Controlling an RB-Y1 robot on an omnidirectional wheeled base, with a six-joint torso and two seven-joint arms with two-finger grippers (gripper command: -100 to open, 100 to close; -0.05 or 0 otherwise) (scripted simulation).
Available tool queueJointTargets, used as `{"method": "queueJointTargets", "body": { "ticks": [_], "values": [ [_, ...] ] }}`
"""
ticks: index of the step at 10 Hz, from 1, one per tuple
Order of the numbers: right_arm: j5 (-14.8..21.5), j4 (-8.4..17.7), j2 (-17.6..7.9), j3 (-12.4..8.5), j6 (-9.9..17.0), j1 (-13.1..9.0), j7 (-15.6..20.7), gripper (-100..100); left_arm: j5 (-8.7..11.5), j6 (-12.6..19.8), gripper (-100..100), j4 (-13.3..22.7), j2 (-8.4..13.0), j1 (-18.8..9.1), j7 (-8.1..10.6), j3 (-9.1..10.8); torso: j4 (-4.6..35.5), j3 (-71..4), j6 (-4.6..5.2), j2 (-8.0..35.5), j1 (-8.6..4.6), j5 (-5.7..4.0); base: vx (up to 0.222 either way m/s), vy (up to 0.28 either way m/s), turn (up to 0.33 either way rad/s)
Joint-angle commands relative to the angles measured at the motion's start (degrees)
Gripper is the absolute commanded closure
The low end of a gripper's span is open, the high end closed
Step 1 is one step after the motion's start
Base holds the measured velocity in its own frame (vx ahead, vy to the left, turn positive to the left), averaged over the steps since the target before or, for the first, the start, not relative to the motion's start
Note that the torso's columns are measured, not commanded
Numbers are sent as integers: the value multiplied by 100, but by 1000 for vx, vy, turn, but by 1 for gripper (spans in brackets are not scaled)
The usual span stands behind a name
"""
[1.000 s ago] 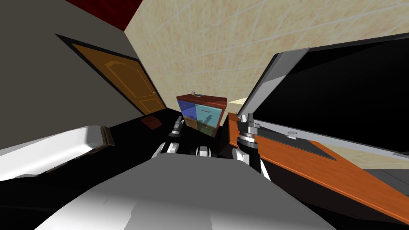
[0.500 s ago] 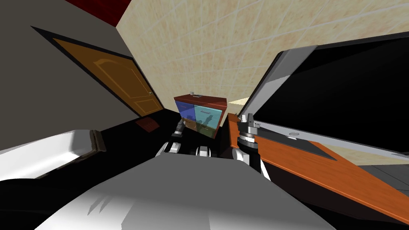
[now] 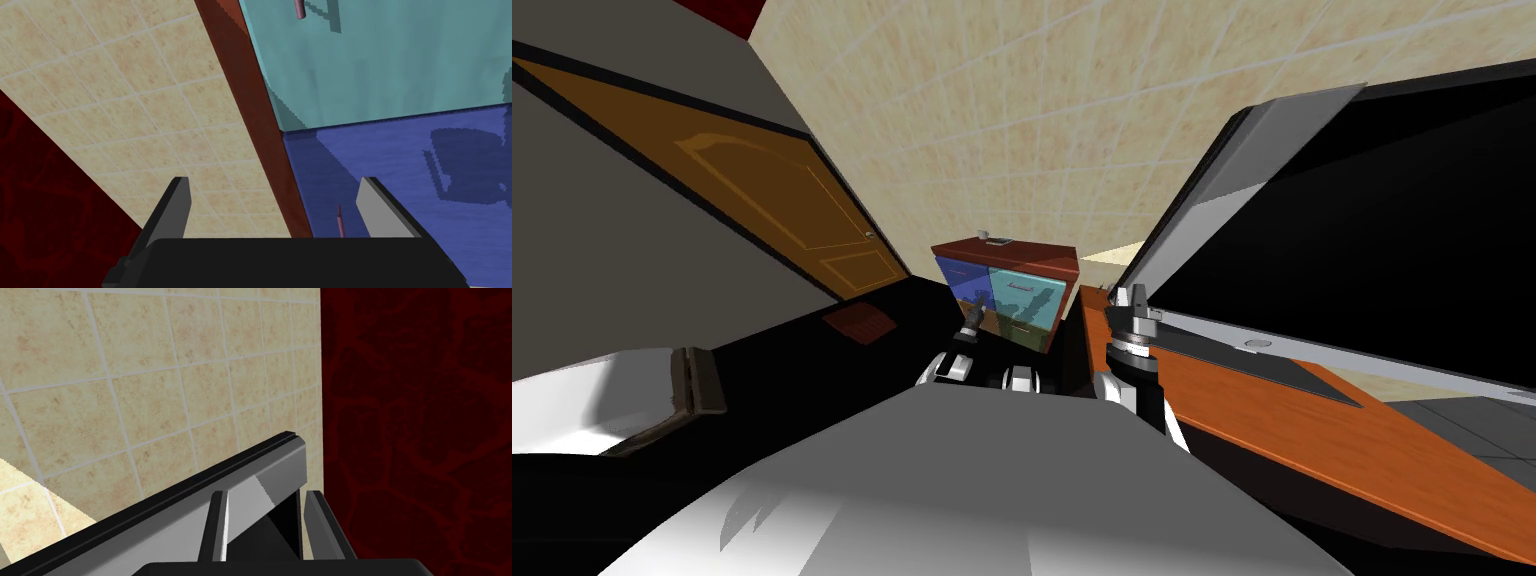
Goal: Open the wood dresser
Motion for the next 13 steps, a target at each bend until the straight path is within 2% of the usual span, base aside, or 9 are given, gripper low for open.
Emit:
{"method": "queueJointTargets", "body": {
  "ticks": [1,5,6,8,9,10,13],
  "values": [
    [0,0,0,0,0,0,0,0,-173,77,-100,171,-84,-93,-94,-230,2,4,-1,7,1,1,184,-27,-70],
    [0,0,0,0,0,0,0,0,-491,305,-100,408,-335,-323,-245,-632,-1,-2,0,-4,-5,0,221,-38,-96],
    [0,0,1,0,0,0,0,0,-455,221,-100,440,-330,-297,-245,-578,0,0,0,1,-8,-2,96,-28,-12],
    [0,0,0,0,0,-2,0,0,-474,480,-100,212,-330,-323,-238,-601,12,25,0,37,10,3,91,-18,-21],
    [0,1,0,0,0,-2,0,0,-474,403,-100,255,-335,-300,-246,-604,5,10,0,13,6,2,49,-8,-2],
    [0,0,0,0,0,-2,0,0,-466,275,100,405,-338,-311,-253,-592,3,8,-1,15,6,2,-60,9,29],
    [0,1,0,0,1,-4,0,0,-480,412,100,167,-296,-223,-227,-648,6,14,0,24,5,1,-103,19,16]
  ]
}}
